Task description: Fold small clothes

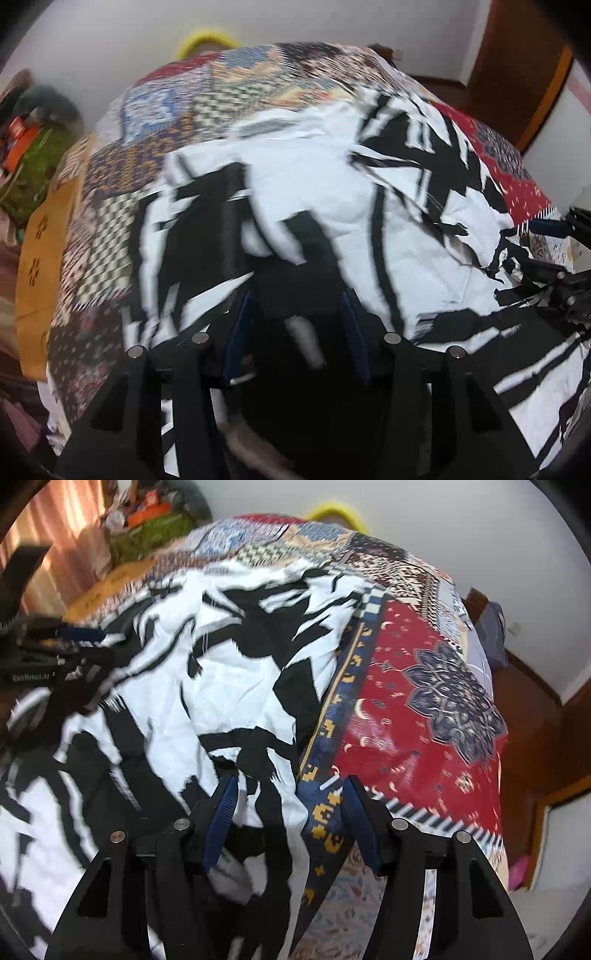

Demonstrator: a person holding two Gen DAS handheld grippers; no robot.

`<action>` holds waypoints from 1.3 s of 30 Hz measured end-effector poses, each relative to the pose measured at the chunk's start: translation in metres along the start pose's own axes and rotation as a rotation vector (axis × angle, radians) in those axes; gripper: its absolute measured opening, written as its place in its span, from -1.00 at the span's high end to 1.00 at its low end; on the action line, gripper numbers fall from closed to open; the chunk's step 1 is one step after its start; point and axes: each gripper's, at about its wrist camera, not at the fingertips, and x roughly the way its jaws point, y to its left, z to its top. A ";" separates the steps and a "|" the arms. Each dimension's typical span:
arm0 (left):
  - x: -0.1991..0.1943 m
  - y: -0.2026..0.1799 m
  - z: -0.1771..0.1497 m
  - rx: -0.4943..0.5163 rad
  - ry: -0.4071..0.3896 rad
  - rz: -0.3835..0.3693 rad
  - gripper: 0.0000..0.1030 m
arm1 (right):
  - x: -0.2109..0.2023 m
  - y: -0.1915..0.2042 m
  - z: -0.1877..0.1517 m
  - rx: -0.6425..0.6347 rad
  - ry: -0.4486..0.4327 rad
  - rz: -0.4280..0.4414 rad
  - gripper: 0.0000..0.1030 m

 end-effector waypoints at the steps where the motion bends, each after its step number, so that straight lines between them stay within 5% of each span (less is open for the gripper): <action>1: -0.005 0.008 -0.002 -0.013 -0.007 0.013 0.02 | -0.007 -0.004 -0.001 0.025 -0.014 0.015 -0.07; 8: -0.020 0.088 -0.043 -0.169 0.003 0.130 -0.12 | -0.020 -0.017 -0.010 0.136 -0.016 0.068 -0.07; 15: 0.017 0.138 -0.076 -0.300 0.125 0.103 -0.12 | 0.012 -0.010 -0.010 0.150 0.056 0.084 -0.07; 17: 0.025 0.139 -0.077 -0.320 0.124 0.074 0.04 | 0.027 -0.011 -0.008 0.181 0.084 0.088 0.07; 21: 0.027 0.126 -0.066 -0.279 0.073 0.086 0.44 | 0.032 -0.005 0.000 0.161 0.058 0.081 0.63; 29: 0.052 0.115 -0.028 -0.161 0.042 0.295 0.56 | 0.039 0.000 0.021 0.149 0.011 0.064 0.76; 34: 0.052 0.140 -0.020 -0.239 0.083 0.211 0.56 | 0.031 -0.011 0.025 0.204 0.023 0.109 0.69; 39: 0.028 0.139 -0.048 -0.267 0.090 0.105 0.55 | 0.012 -0.009 -0.003 0.180 0.088 0.136 0.61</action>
